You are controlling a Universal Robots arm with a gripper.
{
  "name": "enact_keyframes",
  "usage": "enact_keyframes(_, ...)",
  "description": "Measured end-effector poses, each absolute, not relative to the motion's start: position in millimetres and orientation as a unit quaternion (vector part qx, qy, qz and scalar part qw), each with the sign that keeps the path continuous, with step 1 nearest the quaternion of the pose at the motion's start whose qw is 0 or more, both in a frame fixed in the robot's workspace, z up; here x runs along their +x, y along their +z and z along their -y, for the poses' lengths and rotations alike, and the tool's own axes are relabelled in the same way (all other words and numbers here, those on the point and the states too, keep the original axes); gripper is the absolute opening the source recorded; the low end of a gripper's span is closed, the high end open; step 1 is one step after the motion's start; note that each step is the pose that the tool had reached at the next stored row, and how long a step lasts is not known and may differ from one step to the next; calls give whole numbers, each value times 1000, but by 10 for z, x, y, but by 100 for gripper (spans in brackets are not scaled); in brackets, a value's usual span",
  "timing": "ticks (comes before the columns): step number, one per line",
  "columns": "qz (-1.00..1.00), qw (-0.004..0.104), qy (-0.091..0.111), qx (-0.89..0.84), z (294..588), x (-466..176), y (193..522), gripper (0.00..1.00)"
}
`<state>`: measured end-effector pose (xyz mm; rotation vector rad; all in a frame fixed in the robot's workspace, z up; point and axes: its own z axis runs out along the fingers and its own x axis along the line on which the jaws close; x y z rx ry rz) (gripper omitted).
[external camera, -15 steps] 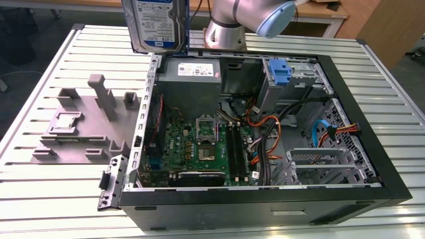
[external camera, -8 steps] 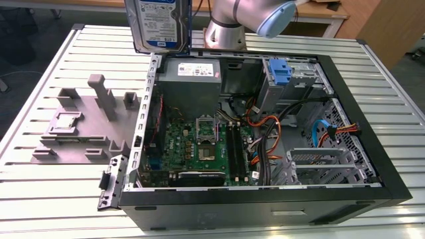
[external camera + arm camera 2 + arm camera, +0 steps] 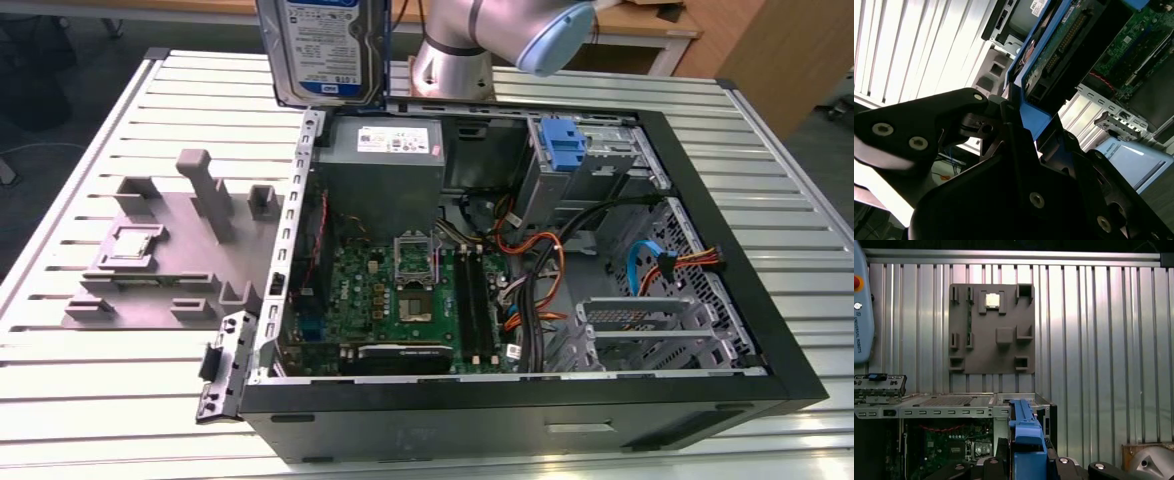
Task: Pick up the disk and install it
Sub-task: 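Pick up the disk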
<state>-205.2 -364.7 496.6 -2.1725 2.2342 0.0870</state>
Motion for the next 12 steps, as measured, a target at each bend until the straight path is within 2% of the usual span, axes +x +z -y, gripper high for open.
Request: enact_keyframes(12,-717,12,28,-697,3647,-1980,4967,36)
